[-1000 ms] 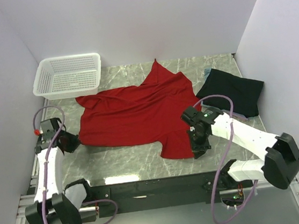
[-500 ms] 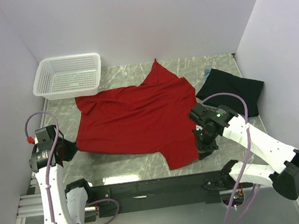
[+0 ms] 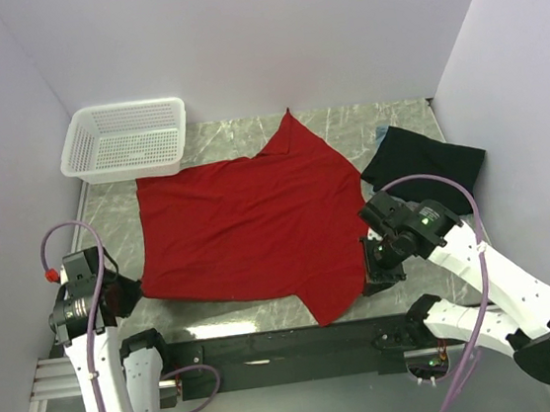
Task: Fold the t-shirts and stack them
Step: Fold the tshirt
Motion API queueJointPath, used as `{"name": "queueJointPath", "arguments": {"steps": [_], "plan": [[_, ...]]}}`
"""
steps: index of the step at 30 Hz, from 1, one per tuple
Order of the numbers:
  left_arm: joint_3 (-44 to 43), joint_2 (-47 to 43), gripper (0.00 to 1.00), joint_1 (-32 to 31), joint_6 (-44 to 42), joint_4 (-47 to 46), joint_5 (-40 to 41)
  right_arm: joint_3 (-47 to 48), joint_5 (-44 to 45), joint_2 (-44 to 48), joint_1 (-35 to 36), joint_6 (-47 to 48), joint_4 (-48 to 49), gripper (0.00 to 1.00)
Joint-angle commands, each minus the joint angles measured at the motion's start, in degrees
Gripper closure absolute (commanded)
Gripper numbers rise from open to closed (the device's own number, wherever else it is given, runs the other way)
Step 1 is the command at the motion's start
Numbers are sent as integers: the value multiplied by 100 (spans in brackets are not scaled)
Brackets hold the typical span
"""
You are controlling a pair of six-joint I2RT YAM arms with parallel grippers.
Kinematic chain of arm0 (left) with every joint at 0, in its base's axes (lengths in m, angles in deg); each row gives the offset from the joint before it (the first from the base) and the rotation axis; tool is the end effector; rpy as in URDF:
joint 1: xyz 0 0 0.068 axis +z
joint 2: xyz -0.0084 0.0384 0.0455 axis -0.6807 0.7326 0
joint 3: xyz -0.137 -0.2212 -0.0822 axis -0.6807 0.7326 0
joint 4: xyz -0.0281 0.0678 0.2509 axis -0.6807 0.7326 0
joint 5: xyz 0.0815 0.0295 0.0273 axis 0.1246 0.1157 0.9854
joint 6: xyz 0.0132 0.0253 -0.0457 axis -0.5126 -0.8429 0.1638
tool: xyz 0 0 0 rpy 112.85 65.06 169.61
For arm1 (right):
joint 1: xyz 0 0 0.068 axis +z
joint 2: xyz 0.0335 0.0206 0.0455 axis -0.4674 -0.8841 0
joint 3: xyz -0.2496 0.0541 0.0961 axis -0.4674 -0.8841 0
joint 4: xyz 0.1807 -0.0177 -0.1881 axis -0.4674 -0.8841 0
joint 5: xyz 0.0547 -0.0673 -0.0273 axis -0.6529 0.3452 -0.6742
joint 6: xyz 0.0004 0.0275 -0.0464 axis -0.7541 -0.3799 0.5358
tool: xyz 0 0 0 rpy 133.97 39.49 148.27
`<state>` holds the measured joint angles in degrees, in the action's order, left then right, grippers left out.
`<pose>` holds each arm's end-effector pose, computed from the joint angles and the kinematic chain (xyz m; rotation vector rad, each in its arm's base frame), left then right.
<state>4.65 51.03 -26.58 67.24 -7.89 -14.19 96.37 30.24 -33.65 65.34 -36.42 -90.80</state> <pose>0.0752 0.0229 0.2848 -1.3584 2.1986 -0.1665 0.1059 0.0913 0.2876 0.0370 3.0499 0.5164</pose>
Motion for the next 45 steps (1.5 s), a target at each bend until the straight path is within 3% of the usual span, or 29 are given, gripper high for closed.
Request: {"name": "queueJointPath", "arguments": {"steps": [1, 9, 21, 32, 45], "plan": [[-178, 112, 100, 21, -170, 11, 28, 421, 104, -135, 23, -121, -497, 100], [-46, 894, 100, 30, -336, -858, -358, 913, 271, -829, -442, 97, 241, 100], [-292, 2178, 100, 21, -451, -1948, -657, 2687, 491, -2638, -1479, 915, 918, 100], [-599, 3355, 100, 21, -345, -2977, -956, 4429, 754, -4213, -1857, 1425, 892, 100], [-1285, 4586, 100, 21, -670, -3320, -965, 6063, 772, -5496, -2288, 1742, 725, 100]]}}
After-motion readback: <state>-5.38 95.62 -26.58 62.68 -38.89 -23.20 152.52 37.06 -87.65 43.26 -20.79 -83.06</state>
